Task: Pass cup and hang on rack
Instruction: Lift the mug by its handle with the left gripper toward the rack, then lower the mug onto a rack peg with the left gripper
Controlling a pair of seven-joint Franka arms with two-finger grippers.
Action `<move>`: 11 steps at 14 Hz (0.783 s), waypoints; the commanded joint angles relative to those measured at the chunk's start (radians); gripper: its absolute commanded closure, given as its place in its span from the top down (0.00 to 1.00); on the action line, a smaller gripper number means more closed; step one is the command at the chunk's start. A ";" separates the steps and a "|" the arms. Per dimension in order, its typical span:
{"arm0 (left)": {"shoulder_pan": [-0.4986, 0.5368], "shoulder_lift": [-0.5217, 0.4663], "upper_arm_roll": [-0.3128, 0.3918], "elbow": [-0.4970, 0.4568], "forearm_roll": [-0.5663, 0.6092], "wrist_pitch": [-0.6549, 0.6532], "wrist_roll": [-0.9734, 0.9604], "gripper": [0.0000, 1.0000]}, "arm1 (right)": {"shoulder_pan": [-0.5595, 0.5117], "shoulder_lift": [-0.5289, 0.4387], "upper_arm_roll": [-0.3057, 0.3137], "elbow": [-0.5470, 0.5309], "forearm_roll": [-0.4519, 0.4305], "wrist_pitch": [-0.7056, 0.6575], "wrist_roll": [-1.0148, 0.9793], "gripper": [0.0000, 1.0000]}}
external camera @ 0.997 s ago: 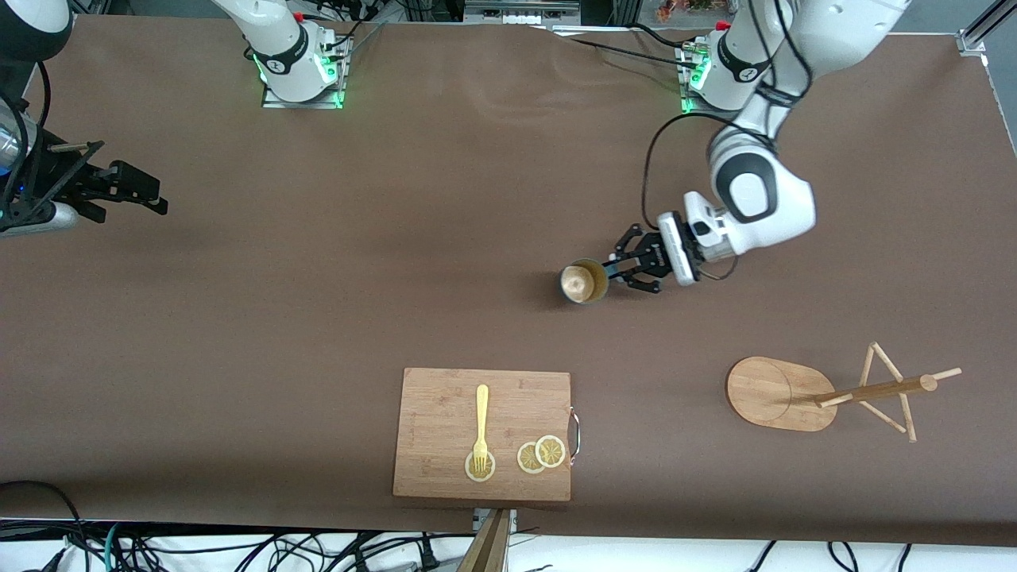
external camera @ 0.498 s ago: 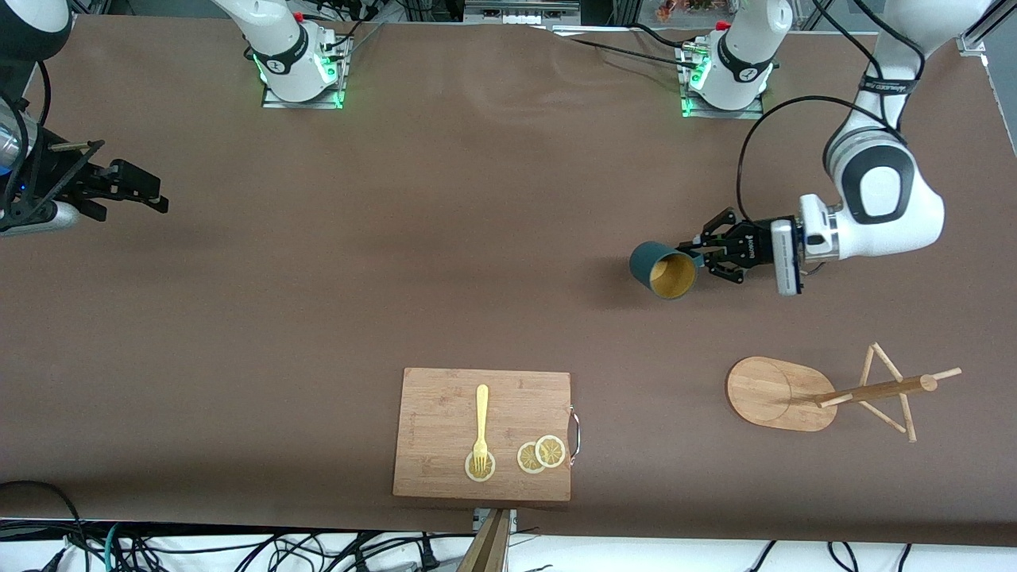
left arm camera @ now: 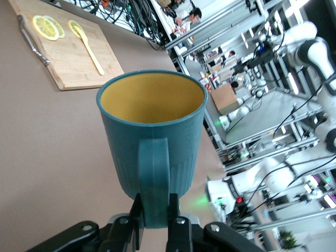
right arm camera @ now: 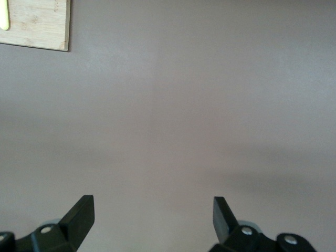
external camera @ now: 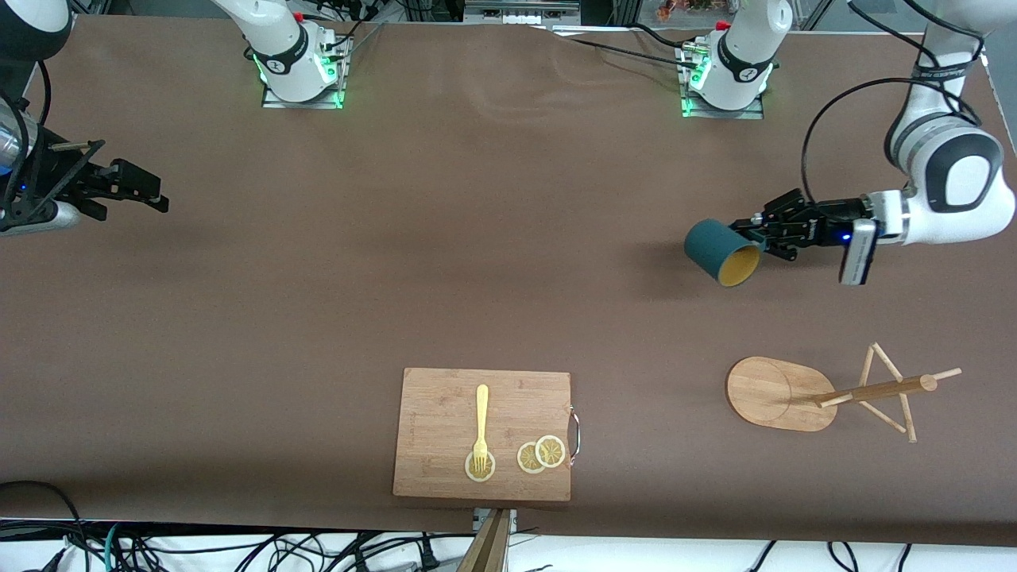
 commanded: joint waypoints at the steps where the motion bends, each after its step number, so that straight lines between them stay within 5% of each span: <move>1: 0.031 -0.016 0.035 0.021 0.024 -0.075 -0.135 0.00 | 0.001 -0.002 -0.003 0.017 0.014 -0.024 -0.003 1.00; 11: 0.092 0.014 0.102 0.024 -0.189 -0.149 -0.664 0.00 | 0.008 -0.002 0.014 0.027 0.014 -0.023 0.008 1.00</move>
